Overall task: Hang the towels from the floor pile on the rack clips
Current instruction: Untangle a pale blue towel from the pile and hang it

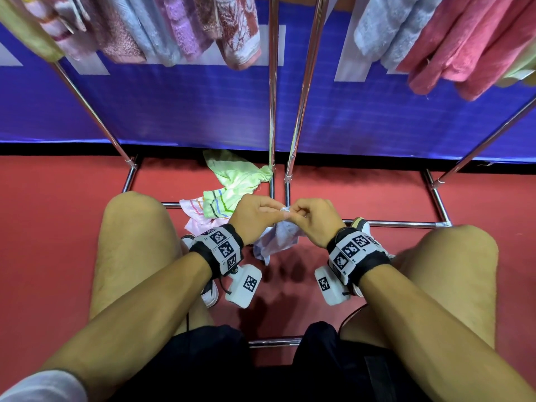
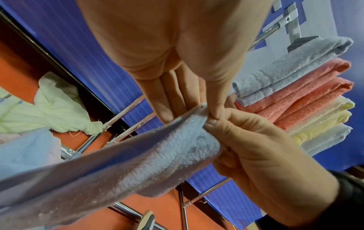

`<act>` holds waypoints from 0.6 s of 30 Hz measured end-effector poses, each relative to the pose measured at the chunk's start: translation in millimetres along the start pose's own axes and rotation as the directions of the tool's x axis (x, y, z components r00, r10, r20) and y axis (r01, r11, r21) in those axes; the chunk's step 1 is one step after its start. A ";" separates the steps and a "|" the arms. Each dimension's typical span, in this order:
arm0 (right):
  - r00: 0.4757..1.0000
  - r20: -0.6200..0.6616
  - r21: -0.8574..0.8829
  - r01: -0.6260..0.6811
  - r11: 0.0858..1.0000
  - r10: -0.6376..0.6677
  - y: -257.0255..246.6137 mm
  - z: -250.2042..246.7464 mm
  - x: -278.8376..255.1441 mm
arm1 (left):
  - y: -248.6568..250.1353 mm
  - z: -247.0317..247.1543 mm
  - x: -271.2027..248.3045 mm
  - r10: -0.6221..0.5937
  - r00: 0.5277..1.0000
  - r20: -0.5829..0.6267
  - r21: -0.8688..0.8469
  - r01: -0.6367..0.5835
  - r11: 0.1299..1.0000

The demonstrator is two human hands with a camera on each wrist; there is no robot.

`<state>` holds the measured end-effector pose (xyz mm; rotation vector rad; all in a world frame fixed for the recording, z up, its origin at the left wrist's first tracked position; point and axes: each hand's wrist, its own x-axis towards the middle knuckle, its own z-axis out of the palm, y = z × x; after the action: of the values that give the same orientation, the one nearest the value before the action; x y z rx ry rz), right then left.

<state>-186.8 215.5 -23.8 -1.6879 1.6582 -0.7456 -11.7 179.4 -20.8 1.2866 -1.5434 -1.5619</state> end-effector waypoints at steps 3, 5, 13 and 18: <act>1.000 -0.022 -0.003 0.017 1.000 -0.017 -3.4 -3.3 -3.1 | 5.1 0.8 0.2 0.002 1.000 0.011 -0.060 -0.002 0.998; 0.997 -0.071 0.017 0.025 1.000 -0.024 -7.3 -5.9 -3.5 | 11.7 -0.7 0.2 0.005 1.000 0.016 -0.119 -0.003 0.993; 0.971 0.221 -0.352 -0.010 0.936 0.093 9.9 1.7 -3.5 | 28.7 -28.1 14.0 -0.027 0.986 -0.165 -0.364 -0.035 0.931; 0.999 0.039 -0.316 0.028 0.948 -0.016 13.2 -0.6 4.3 | 29.4 -48.2 18.1 0.004 0.970 -0.242 -0.320 -0.084 0.944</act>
<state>-195.4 211.3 -33.8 -1.9284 1.8106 -0.4723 19.2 139.3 10.2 1.1897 -1.1008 -1.4972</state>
